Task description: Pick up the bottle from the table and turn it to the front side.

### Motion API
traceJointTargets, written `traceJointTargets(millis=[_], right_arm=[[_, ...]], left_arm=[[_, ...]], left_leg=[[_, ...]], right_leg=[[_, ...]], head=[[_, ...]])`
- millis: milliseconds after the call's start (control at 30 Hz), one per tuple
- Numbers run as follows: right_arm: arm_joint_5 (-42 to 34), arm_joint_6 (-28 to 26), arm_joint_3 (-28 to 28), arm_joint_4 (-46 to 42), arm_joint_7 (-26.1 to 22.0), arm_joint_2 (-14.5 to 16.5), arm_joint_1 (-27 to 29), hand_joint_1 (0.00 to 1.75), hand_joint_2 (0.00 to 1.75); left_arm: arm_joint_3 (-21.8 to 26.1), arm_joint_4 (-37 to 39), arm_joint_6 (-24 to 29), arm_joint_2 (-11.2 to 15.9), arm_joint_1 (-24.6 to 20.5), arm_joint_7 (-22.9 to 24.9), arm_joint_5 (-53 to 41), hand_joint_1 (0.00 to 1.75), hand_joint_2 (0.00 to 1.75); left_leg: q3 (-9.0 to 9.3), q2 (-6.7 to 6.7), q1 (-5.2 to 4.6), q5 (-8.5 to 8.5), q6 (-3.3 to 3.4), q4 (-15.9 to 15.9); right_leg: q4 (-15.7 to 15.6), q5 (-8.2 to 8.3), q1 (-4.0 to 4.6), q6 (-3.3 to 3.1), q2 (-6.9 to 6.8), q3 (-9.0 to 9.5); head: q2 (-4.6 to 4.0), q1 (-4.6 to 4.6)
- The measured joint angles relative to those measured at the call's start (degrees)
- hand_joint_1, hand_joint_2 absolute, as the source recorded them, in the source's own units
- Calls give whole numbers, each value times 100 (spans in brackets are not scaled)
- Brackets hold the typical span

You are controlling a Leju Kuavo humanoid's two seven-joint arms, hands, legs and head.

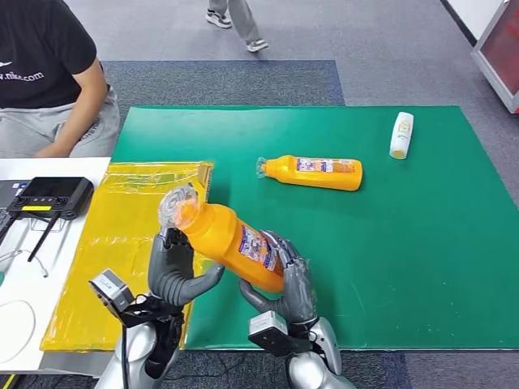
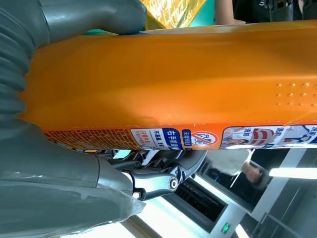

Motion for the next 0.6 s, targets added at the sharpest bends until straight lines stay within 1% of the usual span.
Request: traceJointTargets(millis=[200, 433, 467, 500, 567, 600], right_arm=[[-78, 21, 16, -32, -2, 0, -6, 175, 175], [-264, 79, 14, -77, -26, 0, -6, 175, 175], [-274, 84, 14, -83, -29, 0, -6, 175, 175], [-279, 88, 14, -86, -30, 0, -6, 175, 175], [-288, 98, 14, -91, -30, 0, -6, 175, 175], [-294, 103, 13, -91, -28, 0, -7, 175, 175]], left_arm=[[2, 35, -14, 0, -121, 28, 21, 0, 175], [-7, 172, -10, -6, -226, 186, 17, 2, 175], [-7, 193, -10, -9, -233, 197, 17, 21, 175], [-8, 214, -11, -11, -239, 204, 17, 58, 175], [-11, 258, -15, -13, -257, 246, 18, 144, 175], [-15, 286, -23, -13, -271, 286, 20, 168, 175]], left_leg=[[0, 0, 0, 0, 0, 0], [0, 0, 0, 0, 0, 0], [0, 0, 0, 0, 0, 0], [0, 0, 0, 0, 0, 0], [0, 0, 0, 0, 0, 0], [-1, 0, 0, 0, 0, 0]], right_leg=[[0, 0, 0, 0, 0, -1], [0, 0, 0, 0, 0, -1], [0, 0, 0, 0, 0, -1], [0, 0, 0, 0, 0, -1], [0, 0, 0, 0, 0, -1], [0, 0, 0, 0, 0, -1]], head=[[0, -1], [0, -1], [0, -1], [0, -1], [0, -2], [0, -2]])
